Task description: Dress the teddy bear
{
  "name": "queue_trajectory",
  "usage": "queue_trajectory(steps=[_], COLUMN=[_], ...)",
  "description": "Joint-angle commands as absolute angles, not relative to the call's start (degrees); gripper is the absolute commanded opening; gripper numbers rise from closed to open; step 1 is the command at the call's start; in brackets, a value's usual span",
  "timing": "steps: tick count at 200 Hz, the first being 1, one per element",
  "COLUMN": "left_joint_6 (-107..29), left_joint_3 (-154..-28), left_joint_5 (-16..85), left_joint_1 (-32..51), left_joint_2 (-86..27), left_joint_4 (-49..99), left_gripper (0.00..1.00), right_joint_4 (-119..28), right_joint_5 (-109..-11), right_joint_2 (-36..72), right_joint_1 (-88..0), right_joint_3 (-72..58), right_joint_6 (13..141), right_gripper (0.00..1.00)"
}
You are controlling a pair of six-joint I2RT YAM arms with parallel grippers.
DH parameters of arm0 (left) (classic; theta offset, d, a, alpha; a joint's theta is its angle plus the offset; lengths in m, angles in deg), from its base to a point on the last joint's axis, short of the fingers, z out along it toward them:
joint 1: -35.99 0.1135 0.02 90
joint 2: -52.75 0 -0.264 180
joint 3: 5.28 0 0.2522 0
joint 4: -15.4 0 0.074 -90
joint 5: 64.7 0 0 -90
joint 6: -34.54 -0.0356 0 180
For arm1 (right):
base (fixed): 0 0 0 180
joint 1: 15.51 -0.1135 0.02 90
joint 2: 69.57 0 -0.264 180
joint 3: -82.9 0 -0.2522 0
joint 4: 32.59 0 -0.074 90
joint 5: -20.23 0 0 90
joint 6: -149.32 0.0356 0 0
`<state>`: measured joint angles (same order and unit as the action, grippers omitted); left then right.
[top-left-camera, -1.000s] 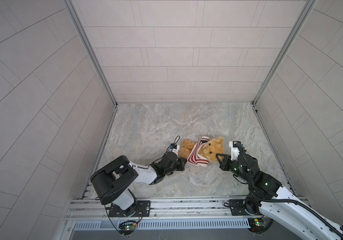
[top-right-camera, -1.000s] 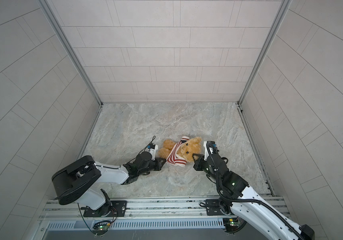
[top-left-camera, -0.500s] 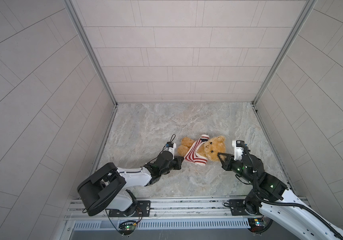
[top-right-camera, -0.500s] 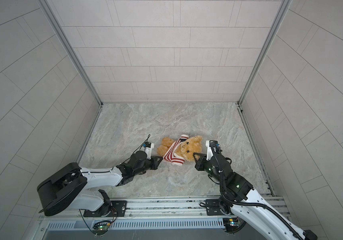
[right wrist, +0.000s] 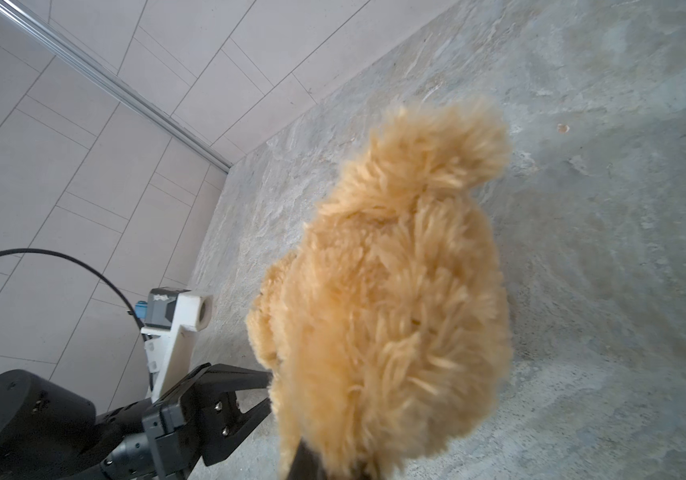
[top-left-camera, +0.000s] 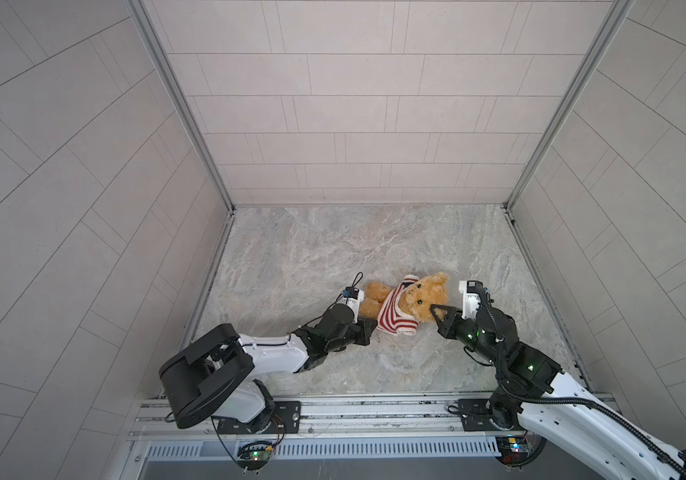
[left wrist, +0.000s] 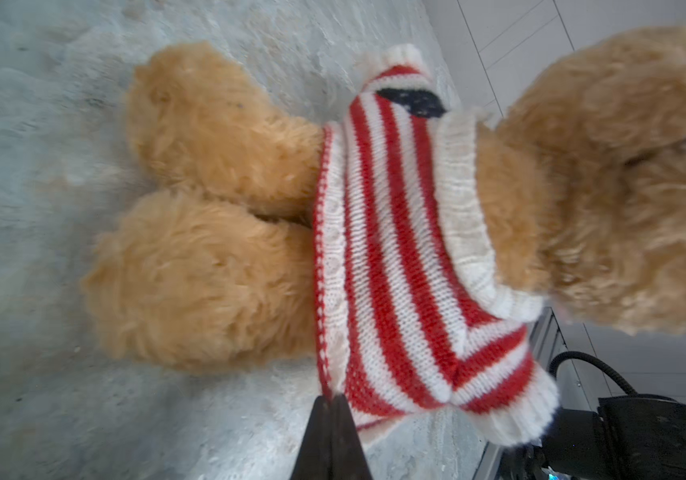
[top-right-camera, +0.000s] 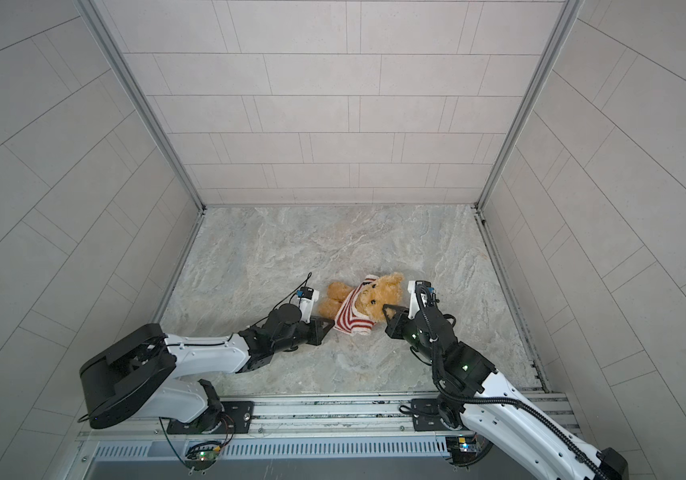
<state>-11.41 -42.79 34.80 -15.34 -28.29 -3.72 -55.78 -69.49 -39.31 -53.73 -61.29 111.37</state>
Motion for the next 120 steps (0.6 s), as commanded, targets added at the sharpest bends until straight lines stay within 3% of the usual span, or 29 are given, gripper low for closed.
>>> queue_trajectory(steps=[1,21,78,120], left_joint_6=[-11.56,-11.35,-7.35,-5.27], left_joint_3=[-44.41,-44.08,-42.45,-44.5], left_joint_5=[34.92,34.41,29.06,30.14], left_joint_1=[-15.6,-15.64,-22.34,-22.81], left_joint_2=[-28.68,-28.73,-28.31,-35.69], left_joint_4=[-1.87,-1.83,-4.32,-11.12], left_gripper=[0.0,0.05,0.5,0.48], right_joint_4=[-50.8,-50.84,-51.22,-51.08], right_joint_5=[-72.88,-73.16,-73.19,-73.02], right_joint_2=[-40.08,-39.88,-39.88,-39.95], right_joint_1=[-53.4,-53.39,-53.46,-53.48], right_joint_3=[-61.19,-61.71,-61.41,-61.71], right_joint_6=[112.26,112.45,112.67,113.09], right_gripper=[0.0,0.0,0.0,0.0])
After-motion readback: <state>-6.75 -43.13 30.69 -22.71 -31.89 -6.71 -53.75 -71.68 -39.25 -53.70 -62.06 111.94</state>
